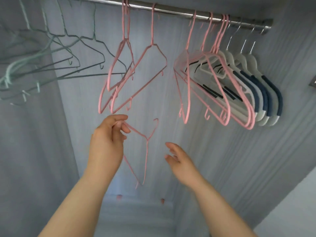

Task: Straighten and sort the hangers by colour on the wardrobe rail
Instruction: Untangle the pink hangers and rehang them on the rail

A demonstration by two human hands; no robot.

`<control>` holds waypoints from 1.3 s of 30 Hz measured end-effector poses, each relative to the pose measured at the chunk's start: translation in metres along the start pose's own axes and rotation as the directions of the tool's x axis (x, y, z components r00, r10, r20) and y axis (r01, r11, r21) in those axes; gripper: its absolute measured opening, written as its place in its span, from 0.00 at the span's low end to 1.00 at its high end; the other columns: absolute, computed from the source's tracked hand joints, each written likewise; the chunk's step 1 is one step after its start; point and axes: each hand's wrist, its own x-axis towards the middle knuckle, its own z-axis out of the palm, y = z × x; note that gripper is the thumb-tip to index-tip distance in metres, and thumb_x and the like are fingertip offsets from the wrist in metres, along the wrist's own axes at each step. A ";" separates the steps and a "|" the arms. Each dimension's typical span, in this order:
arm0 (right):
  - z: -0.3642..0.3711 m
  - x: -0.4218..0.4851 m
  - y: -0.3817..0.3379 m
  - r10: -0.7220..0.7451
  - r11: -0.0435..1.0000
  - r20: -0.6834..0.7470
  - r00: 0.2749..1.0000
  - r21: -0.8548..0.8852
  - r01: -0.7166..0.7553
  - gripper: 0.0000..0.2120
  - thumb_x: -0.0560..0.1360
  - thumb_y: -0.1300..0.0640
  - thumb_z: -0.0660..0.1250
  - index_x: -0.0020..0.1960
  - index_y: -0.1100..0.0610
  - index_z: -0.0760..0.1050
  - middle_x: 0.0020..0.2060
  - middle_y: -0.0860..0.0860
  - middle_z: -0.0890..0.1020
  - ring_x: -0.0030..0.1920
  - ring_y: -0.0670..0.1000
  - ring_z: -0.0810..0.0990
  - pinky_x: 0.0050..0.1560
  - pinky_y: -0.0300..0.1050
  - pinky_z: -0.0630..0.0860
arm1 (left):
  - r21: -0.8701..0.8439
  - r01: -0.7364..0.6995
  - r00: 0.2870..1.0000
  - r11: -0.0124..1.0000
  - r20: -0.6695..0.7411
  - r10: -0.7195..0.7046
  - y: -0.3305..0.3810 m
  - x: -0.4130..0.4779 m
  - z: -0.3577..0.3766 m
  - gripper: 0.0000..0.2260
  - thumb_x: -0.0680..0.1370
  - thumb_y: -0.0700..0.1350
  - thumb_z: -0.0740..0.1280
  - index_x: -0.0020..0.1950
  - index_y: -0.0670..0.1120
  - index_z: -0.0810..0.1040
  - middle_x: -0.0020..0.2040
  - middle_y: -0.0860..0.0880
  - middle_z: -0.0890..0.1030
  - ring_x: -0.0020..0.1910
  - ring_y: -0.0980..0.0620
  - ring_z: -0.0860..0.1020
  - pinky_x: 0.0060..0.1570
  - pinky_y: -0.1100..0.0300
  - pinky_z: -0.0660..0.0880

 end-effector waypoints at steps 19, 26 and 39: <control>-0.014 0.006 0.005 0.143 0.989 0.482 0.864 -0.092 -0.112 0.09 0.78 0.54 0.59 0.42 0.50 0.75 0.27 0.45 0.64 0.25 0.40 0.62 0.27 0.35 0.60 | -0.354 0.696 0.657 0.625 -0.037 -0.753 -0.174 -0.045 -0.070 0.05 0.78 0.47 0.60 0.53 0.50 0.72 0.43 0.51 0.72 0.39 0.55 0.73 0.37 0.59 0.76; -0.012 -0.023 -0.022 0.193 0.899 0.421 0.886 0.287 -0.332 0.15 0.79 0.64 0.52 0.56 0.50 0.73 0.30 0.48 0.66 0.20 0.40 0.59 0.22 0.31 0.57 | 0.097 0.750 0.632 0.655 0.189 -0.752 -0.123 -0.081 -0.011 0.22 0.74 0.46 0.67 0.67 0.45 0.67 0.64 0.43 0.74 0.58 0.45 0.74 0.55 0.57 0.68; 0.048 -0.048 -0.107 0.199 0.507 -0.020 0.980 0.858 -0.085 0.15 0.79 0.68 0.48 0.55 0.55 0.70 0.32 0.51 0.68 0.18 0.40 0.61 0.18 0.30 0.58 | 0.226 0.160 0.613 0.961 0.740 -0.276 0.014 -0.093 -0.038 0.35 0.75 0.51 0.65 0.71 0.58 0.44 0.68 0.67 0.59 0.66 0.67 0.64 0.65 0.70 0.62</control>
